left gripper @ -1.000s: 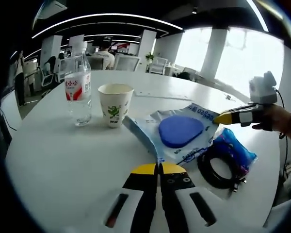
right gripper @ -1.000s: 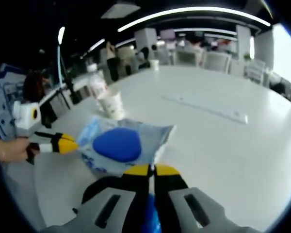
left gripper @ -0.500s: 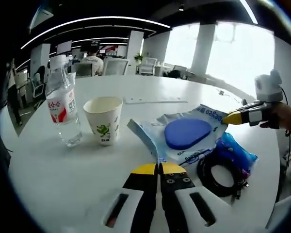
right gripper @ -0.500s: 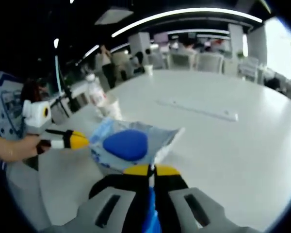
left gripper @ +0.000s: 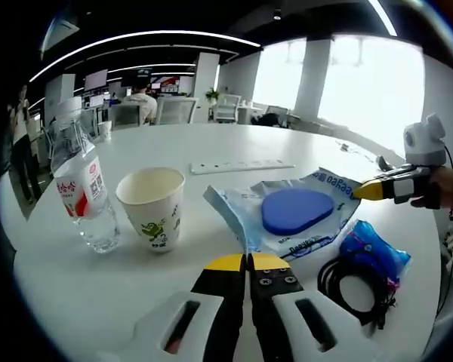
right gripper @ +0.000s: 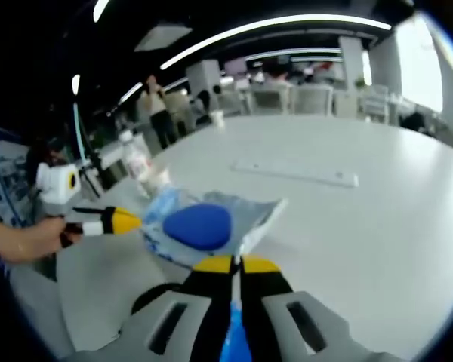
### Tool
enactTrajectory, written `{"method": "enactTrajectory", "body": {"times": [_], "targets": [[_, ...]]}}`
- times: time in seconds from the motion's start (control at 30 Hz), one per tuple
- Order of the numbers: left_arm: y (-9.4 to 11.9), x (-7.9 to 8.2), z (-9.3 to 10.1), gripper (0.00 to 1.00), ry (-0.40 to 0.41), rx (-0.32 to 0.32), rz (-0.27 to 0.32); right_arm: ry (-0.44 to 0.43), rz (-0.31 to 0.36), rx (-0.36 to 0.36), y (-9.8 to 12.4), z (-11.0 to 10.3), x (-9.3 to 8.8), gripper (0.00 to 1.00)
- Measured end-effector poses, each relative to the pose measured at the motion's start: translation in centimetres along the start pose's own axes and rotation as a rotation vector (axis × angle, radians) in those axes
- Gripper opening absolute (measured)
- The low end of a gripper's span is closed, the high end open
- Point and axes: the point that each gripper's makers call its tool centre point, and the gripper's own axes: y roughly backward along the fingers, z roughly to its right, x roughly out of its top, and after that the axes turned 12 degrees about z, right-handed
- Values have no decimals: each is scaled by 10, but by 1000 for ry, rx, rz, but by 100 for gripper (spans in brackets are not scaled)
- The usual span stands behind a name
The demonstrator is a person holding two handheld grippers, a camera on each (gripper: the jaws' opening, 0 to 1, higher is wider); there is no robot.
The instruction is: Arrange the tabletop items into an orderly group along one side of the table until the central work area is clear of visible clutter.
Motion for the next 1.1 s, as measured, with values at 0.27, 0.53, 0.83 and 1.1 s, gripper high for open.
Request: {"method": "enactTrajectory", "body": {"times": [0.27,0.53,0.83,1.1], "targets": [[-15,0,-9,0,-15,35,1,-42,11,-13,-14,8,-4,0],[-26,-4,-16,0,-29,53,2,-61,9,-15,-26,14,-11,0],[-37,-5,-25,0,-58,72,12,-71,10,-24,-40,21,-17,0],[-44,-8,-29,0,-62,88,13,-46,-15,-42,-48,27,-27,0]]}}
